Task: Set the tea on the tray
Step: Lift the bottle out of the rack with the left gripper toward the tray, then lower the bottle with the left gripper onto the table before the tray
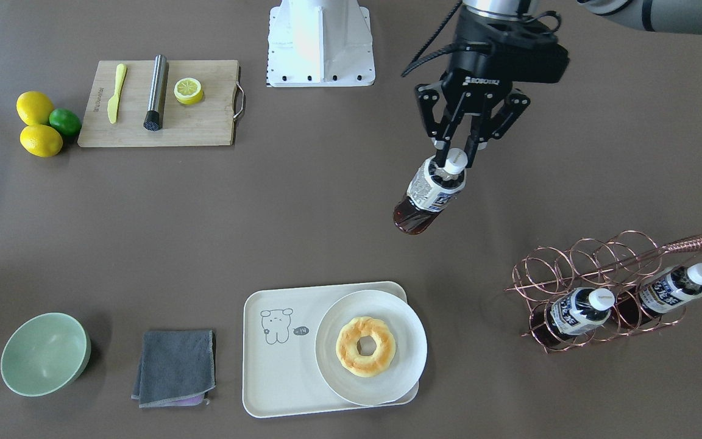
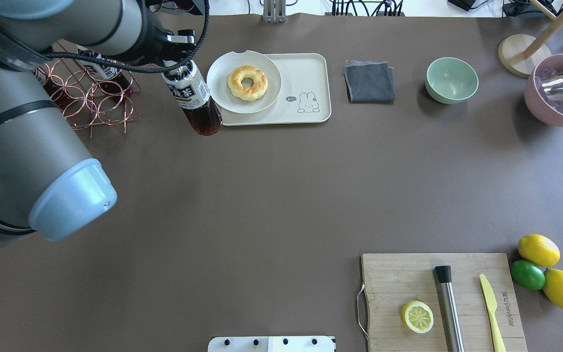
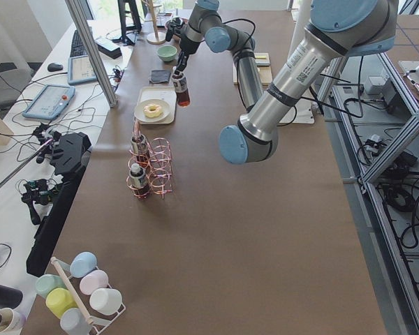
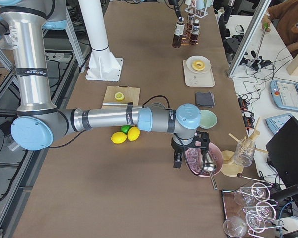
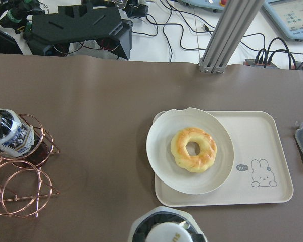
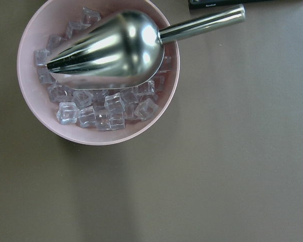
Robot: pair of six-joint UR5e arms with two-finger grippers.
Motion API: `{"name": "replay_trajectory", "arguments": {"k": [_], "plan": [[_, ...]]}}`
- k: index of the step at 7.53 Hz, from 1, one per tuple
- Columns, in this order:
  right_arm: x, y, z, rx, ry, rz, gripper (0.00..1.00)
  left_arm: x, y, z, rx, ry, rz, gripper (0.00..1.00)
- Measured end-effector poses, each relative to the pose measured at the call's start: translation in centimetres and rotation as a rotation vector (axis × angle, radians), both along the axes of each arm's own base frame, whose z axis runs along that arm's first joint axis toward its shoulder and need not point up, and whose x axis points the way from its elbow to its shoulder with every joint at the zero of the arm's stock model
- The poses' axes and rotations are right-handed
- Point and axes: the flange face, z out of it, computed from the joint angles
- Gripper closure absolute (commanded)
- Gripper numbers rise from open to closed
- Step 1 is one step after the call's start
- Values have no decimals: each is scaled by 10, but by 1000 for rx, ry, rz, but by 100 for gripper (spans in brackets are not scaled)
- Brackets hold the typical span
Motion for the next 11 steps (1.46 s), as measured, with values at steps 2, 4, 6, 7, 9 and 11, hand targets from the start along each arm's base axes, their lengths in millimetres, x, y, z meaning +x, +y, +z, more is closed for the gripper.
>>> {"name": "replay_trajectory", "arguments": {"k": [2,4,6,7,9,11], "plan": [[0,0,-2,4,0,0,0,53,25,-21,12,-14,-18,100],[0,0,-5,10,-1,1,0,113,63,-34,22,-18,-25,100],[0,0,-6,12,0,1,0,153,92,-38,28,-27,-15,100],[0,0,-7,13,-1,1,0,164,103,-42,35,-27,-6,100],[0,0,-6,13,0,1,0,181,114,-44,43,-34,0,100],[0,0,-6,12,0,1,0,190,115,-40,44,-50,-5,100]]}}
